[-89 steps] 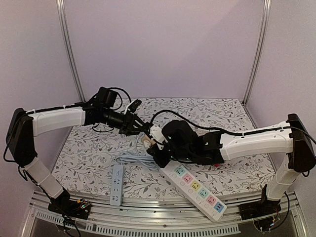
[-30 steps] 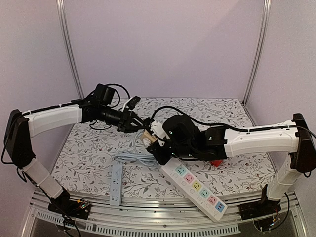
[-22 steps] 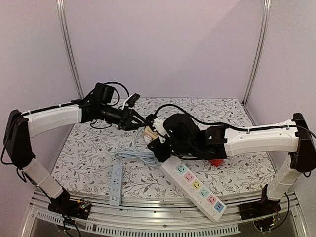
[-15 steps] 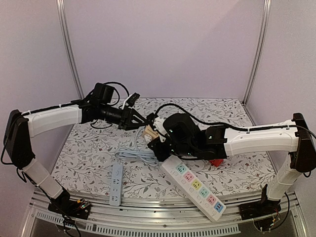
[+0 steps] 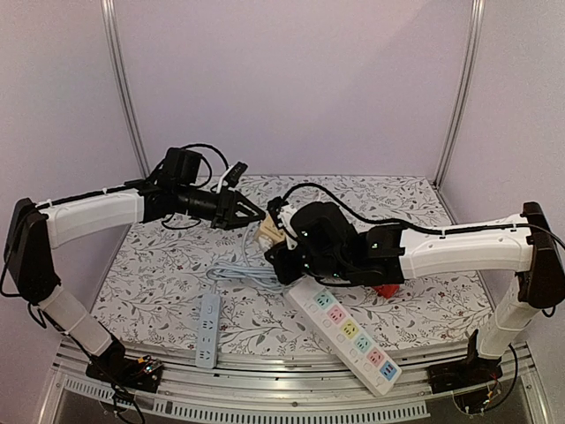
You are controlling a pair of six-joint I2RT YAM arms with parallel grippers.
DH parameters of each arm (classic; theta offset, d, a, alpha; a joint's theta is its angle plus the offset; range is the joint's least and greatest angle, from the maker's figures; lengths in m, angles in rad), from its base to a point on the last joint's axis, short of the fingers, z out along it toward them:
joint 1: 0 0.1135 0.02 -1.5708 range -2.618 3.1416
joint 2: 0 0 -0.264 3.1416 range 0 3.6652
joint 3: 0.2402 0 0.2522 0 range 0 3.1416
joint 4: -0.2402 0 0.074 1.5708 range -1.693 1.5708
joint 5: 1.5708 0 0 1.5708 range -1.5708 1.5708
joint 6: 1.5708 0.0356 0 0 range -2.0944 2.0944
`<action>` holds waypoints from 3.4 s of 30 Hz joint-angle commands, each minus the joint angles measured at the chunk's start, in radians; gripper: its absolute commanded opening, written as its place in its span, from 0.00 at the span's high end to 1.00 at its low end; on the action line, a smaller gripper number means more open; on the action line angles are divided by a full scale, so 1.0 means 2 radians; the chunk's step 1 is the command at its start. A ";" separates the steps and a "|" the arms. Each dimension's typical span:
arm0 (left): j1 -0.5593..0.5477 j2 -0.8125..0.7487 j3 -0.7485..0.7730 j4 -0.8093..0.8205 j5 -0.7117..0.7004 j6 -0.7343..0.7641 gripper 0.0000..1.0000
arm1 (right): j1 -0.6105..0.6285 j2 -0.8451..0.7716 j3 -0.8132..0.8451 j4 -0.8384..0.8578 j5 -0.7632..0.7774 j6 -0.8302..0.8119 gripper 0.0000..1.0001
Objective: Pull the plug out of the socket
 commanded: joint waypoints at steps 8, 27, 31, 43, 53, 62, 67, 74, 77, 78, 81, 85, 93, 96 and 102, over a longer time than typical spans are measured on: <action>0.013 -0.003 0.012 -0.048 0.018 0.045 0.90 | -0.026 -0.012 0.022 0.060 0.045 -0.005 1.00; 0.013 0.023 0.062 -0.152 0.046 0.116 0.90 | -0.013 -0.028 0.021 0.062 -0.226 -0.136 1.00; 0.013 0.022 0.064 -0.159 0.033 0.123 0.90 | -0.014 -0.043 0.008 0.062 -0.183 -0.141 1.00; 0.009 0.010 0.035 -0.116 -0.037 0.103 0.90 | -0.014 -0.056 0.009 0.018 0.101 -0.070 1.00; 0.004 0.012 0.033 -0.104 -0.006 0.095 0.91 | -0.016 -0.066 0.014 0.033 -0.049 -0.139 1.00; -0.008 0.002 0.001 -0.060 -0.061 0.069 0.95 | 0.000 -0.050 -0.007 0.101 0.051 -0.084 1.00; -0.009 0.006 -0.015 -0.025 -0.069 0.047 0.94 | 0.034 -0.025 -0.003 0.126 0.164 -0.054 1.00; -0.010 0.006 -0.021 -0.019 -0.084 0.040 0.94 | 0.039 0.002 0.015 0.124 0.172 -0.024 1.00; -0.010 0.004 -0.020 -0.021 -0.085 0.041 0.94 | 0.039 0.005 0.018 0.118 0.183 -0.019 1.00; -0.010 0.004 -0.018 -0.023 -0.084 0.043 0.94 | 0.039 0.004 0.017 0.116 0.189 -0.016 1.00; -0.009 0.000 -0.013 -0.034 -0.083 0.049 0.95 | 0.033 -0.004 0.008 0.116 0.169 -0.016 1.00; -0.007 -0.001 -0.004 -0.047 -0.065 0.059 0.95 | 0.025 -0.019 -0.012 0.134 0.056 -0.056 1.00; -0.006 0.007 0.011 -0.066 -0.024 0.073 0.95 | 0.025 -0.061 -0.035 0.133 -0.161 -0.112 1.00; -0.006 0.011 0.017 -0.073 -0.012 0.078 0.95 | 0.024 -0.059 -0.023 0.114 -0.209 -0.111 1.00; -0.006 0.015 0.028 -0.096 0.001 0.095 0.95 | 0.026 -0.048 -0.012 0.089 -0.240 -0.110 1.00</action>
